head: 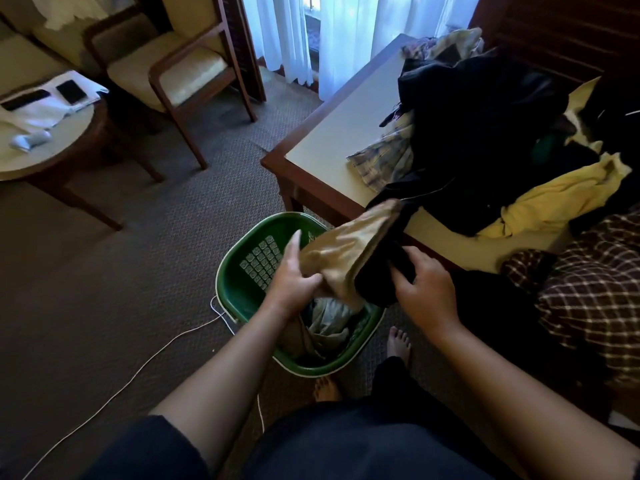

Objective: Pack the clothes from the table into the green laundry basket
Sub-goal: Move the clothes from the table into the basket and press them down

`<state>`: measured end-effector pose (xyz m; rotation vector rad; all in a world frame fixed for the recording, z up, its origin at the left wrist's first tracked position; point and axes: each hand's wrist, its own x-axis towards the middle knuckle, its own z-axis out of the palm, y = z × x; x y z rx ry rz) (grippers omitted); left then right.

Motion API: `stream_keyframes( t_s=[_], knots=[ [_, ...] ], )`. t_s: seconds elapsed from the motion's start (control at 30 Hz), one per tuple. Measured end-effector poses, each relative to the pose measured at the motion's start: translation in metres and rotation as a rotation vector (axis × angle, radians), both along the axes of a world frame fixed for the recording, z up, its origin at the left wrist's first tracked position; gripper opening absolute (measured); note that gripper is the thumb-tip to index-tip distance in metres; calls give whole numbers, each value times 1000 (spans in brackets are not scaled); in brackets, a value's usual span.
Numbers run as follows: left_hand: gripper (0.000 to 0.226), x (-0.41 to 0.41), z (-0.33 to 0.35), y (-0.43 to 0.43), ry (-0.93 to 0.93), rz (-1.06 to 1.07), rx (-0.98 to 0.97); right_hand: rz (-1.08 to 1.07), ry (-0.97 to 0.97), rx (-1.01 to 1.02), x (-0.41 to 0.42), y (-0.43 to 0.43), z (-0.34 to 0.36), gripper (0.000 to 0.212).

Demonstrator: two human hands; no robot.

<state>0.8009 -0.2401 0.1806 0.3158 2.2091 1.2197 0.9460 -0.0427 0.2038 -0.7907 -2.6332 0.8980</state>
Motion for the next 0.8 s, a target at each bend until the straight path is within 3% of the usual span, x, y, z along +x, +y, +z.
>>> stream_keyframes(
  t_s=[0.1,0.2,0.3,0.4,0.47,0.53,0.63,0.73,0.8],
  knots=[
    [91,10,5,17,102,-161,42,-6,29,-30,-1,-3,3,28],
    [83,14,9,27,51,-120,117,-19,73,-78,0,-1,6,33],
    [100,14,17,35,-77,-199,273,-14,151,-165,-1,0,15,37],
    [130,15,34,53,-53,-392,314,-4,252,-271,-8,0,34,29],
    [137,16,46,73,-22,-449,340,3,336,-349,-15,2,52,25],
    [115,18,57,94,27,-379,358,-17,386,-358,-20,7,70,28],
    [53,13,75,119,63,-201,382,-11,406,-296,-22,24,84,42],
    [35,1,98,136,-71,-104,520,132,312,-95,-16,54,82,85],
    [27,-7,115,142,-194,-111,589,187,135,100,-9,78,72,117]
  ],
)
